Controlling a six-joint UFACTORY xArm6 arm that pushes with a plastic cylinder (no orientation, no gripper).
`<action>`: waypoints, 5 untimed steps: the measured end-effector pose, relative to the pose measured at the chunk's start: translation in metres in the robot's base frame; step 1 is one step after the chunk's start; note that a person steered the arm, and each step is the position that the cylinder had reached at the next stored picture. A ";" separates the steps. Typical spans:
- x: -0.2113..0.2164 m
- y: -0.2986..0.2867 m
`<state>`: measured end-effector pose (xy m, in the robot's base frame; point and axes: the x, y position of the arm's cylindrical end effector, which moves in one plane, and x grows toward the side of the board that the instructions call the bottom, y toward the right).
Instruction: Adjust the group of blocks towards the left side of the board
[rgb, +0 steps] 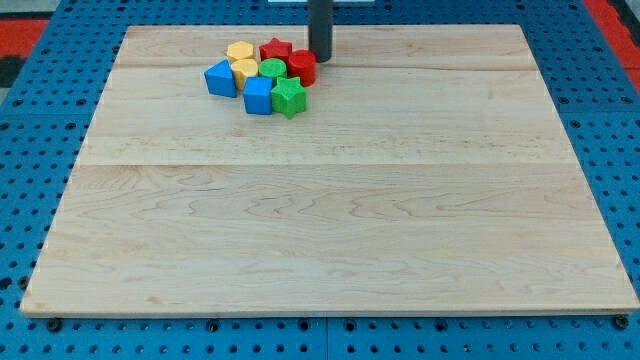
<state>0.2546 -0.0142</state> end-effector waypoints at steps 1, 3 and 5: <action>-0.001 0.043; 0.090 0.044; 0.076 -0.012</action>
<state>0.3311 -0.0261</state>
